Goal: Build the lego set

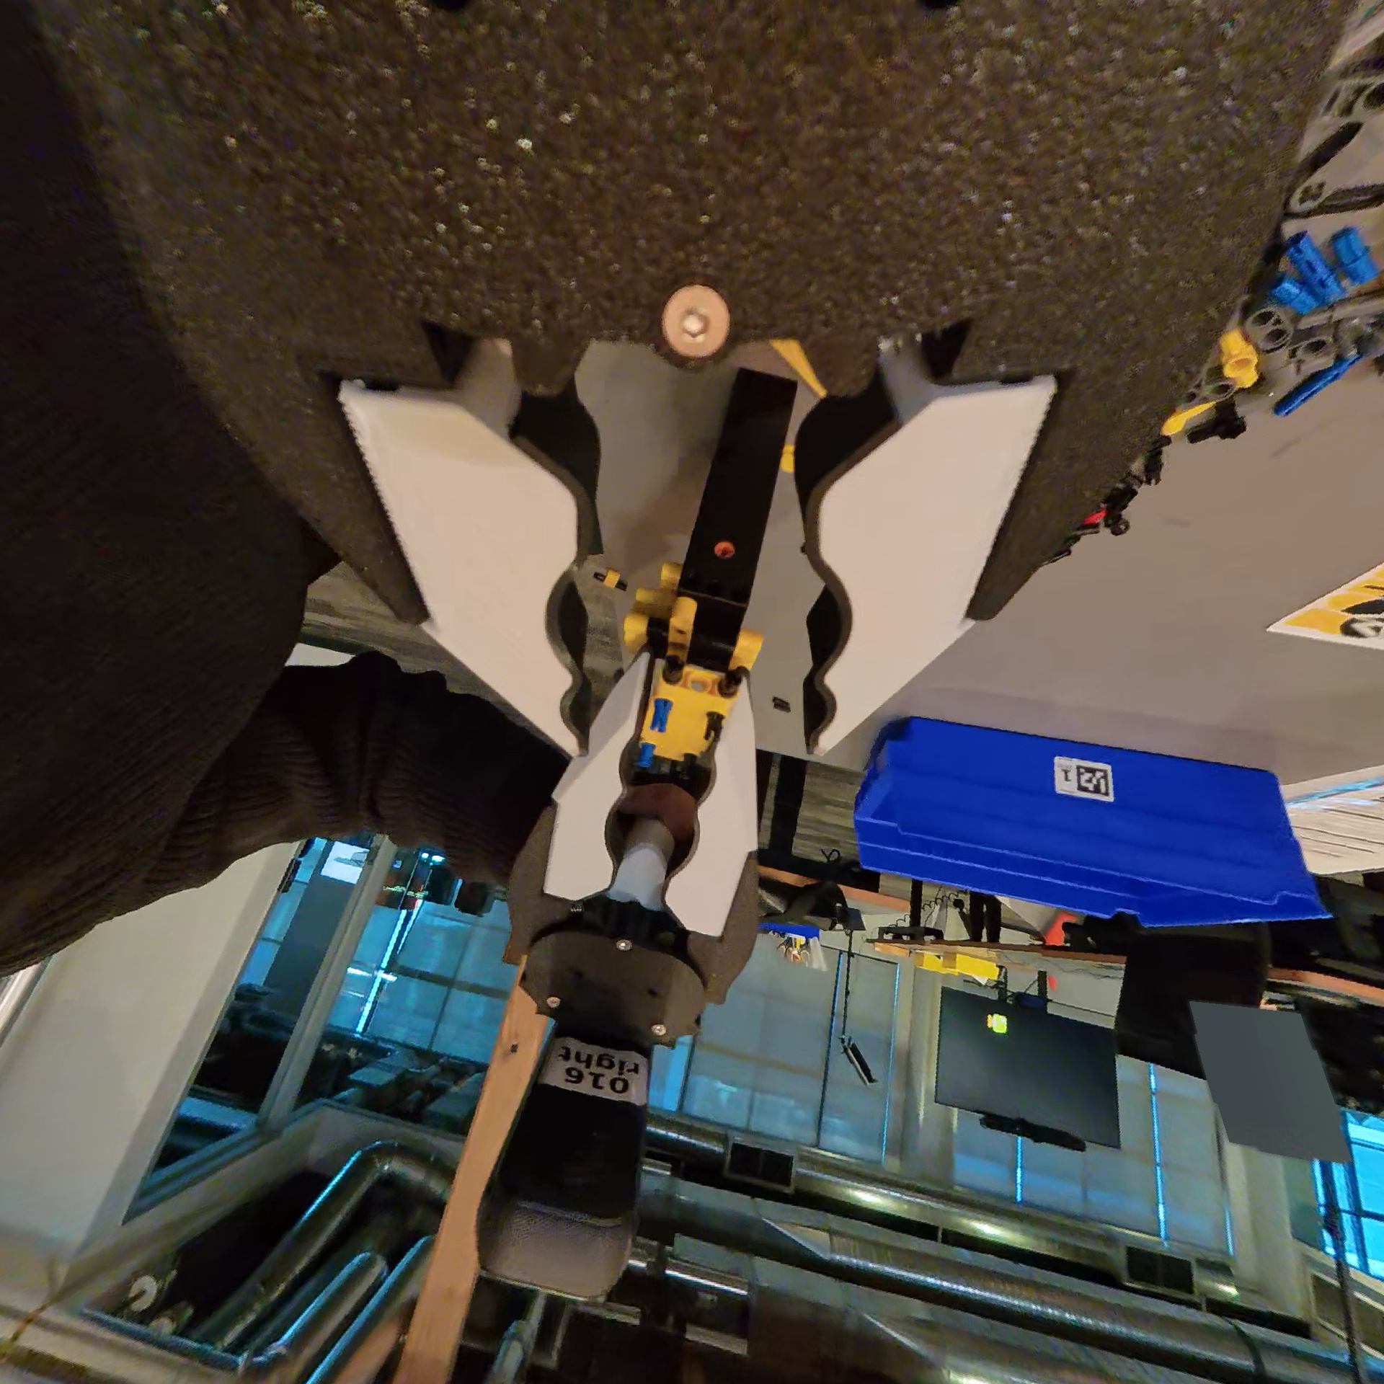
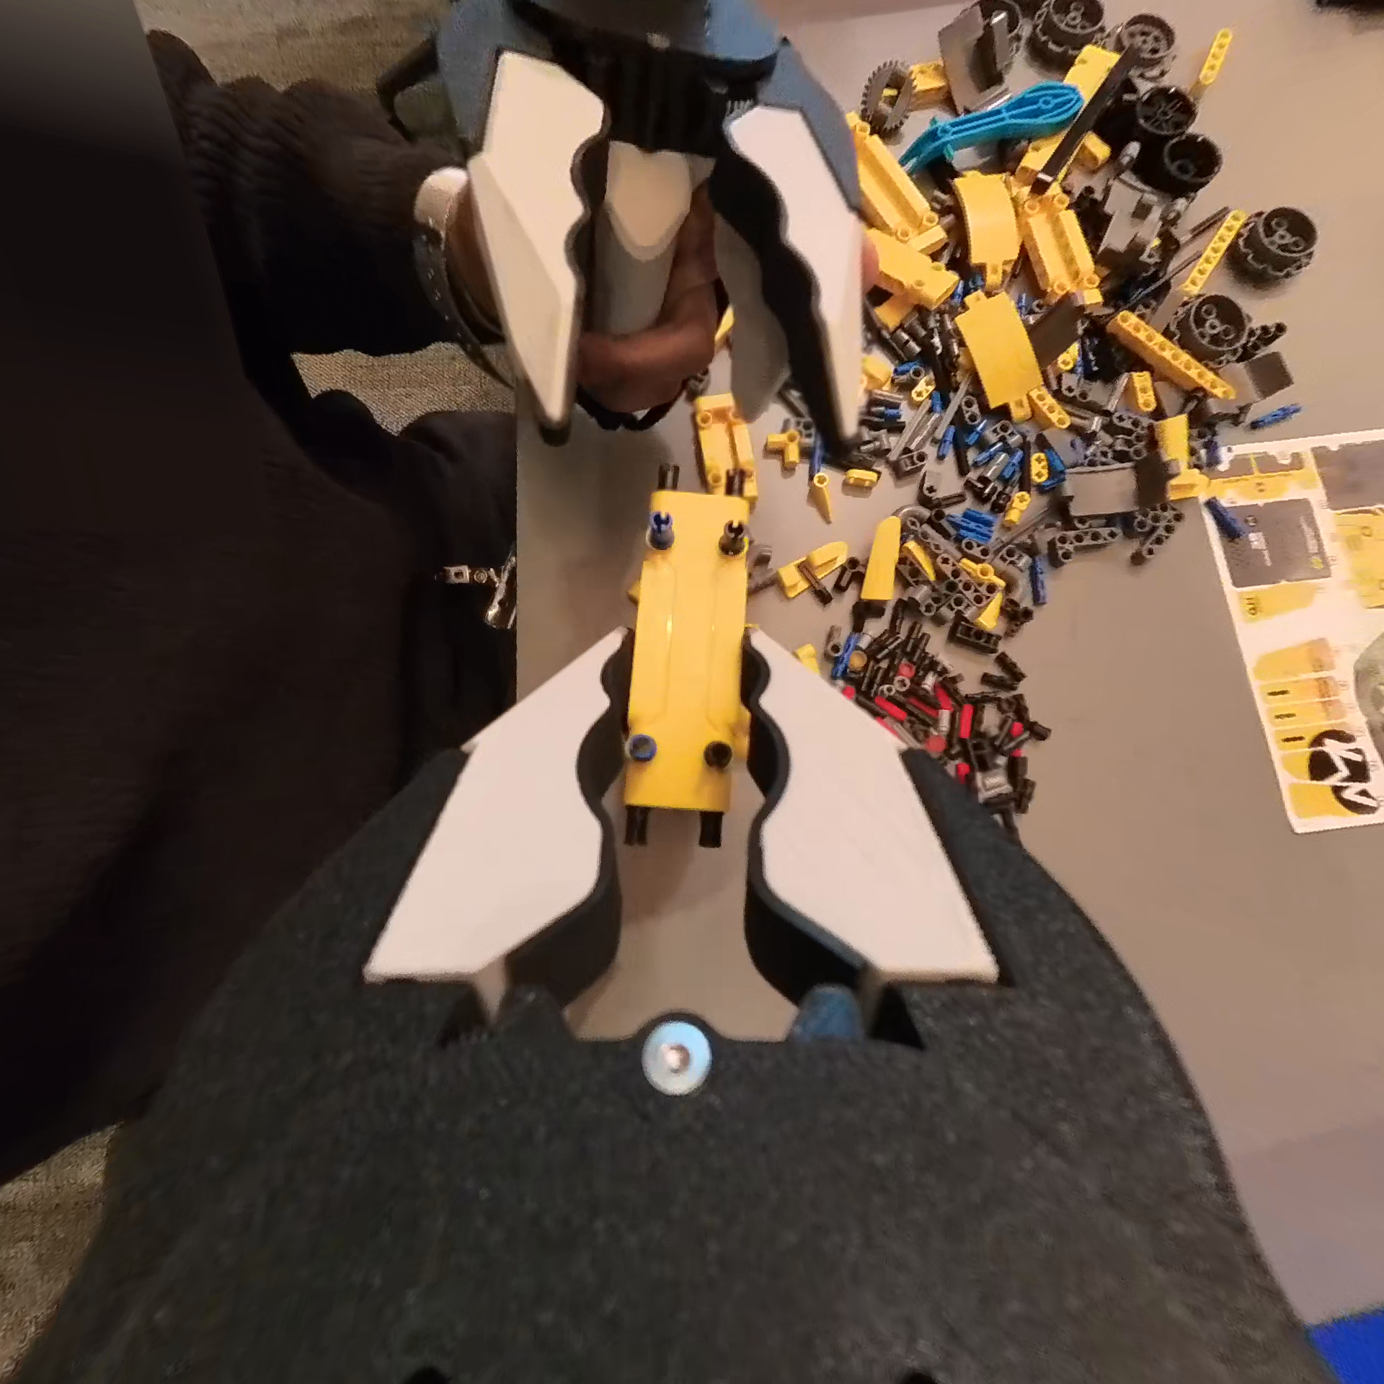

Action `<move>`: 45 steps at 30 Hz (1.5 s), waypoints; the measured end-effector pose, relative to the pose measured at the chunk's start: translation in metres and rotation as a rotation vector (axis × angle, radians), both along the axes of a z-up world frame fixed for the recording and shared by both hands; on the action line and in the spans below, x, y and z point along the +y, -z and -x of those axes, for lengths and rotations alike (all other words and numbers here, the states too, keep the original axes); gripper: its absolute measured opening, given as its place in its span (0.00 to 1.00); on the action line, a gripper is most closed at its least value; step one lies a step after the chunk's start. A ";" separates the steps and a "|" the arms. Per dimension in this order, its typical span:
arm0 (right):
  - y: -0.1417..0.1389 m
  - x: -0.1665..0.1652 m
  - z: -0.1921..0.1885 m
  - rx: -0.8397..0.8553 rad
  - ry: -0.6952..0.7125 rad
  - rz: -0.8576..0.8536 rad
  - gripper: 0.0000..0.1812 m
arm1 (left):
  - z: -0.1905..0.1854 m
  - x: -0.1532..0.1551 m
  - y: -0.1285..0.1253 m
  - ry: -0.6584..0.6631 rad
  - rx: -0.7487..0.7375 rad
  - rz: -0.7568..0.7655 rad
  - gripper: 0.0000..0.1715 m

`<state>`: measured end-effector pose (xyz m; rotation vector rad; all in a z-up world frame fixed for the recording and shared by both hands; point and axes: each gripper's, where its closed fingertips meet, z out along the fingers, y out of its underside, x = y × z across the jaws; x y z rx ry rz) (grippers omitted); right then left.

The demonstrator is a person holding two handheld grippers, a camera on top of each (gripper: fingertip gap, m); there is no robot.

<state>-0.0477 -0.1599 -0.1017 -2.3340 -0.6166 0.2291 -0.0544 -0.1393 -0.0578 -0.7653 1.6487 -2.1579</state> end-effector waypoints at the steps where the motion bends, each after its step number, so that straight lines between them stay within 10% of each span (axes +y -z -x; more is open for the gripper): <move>1: 0.003 0.000 0.001 -0.002 -0.002 0.008 0.15 | -0.001 0.001 0.002 -0.001 0.009 -0.005 0.33; 11: 0.005 -0.004 -0.002 0.020 -0.003 0.008 0.15 | -0.005 -0.013 0.020 0.018 0.019 -0.101 0.31; 19: 0.005 -0.004 0.000 0.003 -0.011 0.000 0.15 | -0.001 -0.015 0.024 0.028 -0.003 -0.137 0.00; 25: 0.005 -0.004 -0.003 -0.008 0.006 -0.013 0.14 | -0.004 -0.009 0.022 0.017 -0.001 -0.094 0.02; 29: 0.002 -0.004 -0.002 0.011 0.008 -0.032 0.14 | 0.002 -0.010 0.016 0.063 -0.017 -0.048 0.22; 45: -0.010 -0.005 -0.009 -0.071 0.211 -0.195 0.14 | -0.004 -0.007 0.028 0.031 0.017 -0.092 0.22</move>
